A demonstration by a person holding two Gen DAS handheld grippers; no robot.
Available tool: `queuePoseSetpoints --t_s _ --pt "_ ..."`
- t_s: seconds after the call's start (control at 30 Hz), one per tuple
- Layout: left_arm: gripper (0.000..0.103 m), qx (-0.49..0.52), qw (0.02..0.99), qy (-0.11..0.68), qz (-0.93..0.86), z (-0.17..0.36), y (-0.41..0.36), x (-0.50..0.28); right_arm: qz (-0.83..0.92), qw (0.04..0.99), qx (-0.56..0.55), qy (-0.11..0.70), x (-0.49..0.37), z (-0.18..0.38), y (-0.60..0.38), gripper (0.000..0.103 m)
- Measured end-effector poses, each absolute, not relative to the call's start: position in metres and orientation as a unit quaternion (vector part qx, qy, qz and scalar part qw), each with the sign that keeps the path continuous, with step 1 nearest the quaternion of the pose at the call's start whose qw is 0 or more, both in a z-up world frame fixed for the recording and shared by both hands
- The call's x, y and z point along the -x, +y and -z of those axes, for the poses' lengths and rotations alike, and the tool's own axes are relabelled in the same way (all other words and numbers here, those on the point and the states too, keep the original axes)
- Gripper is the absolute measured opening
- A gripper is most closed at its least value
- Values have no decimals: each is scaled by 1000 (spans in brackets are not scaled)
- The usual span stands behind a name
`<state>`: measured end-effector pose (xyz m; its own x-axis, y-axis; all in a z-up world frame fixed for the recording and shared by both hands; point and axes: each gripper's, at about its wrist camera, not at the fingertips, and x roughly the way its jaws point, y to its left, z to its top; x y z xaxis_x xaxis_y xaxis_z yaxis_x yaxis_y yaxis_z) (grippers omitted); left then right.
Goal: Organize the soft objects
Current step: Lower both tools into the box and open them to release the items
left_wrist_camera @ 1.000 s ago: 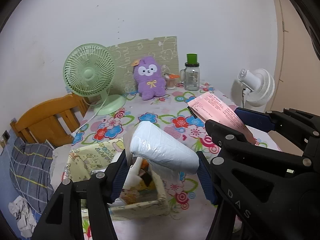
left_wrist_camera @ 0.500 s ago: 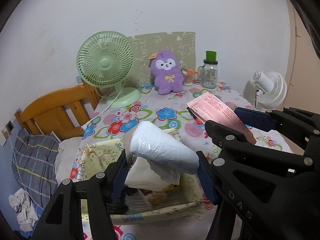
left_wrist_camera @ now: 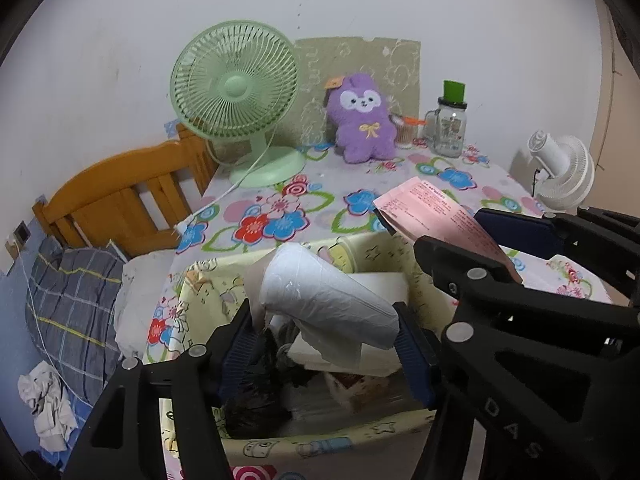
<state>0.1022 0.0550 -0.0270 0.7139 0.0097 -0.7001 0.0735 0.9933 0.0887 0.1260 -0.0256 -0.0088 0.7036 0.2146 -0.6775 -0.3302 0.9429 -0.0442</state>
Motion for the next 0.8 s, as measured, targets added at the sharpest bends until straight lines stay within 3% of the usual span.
queuePoseSetpoints --t_s 0.17,0.43,0.63,0.8 --pt "86 -51 920 389 8 36 65 -106 -158 913 83 367 -132 18 -15 43" --pt "102 -52 919 390 -10 40 80 -107 -193 903 65 378 -136 27 -3 44" --pt "103 -48 919 392 -8 42 88 -104 -213 896 59 385 -139 34 8 46" --pt "103 -50 920 390 -6 42 87 -100 -208 900 73 376 -135 35 12 71"
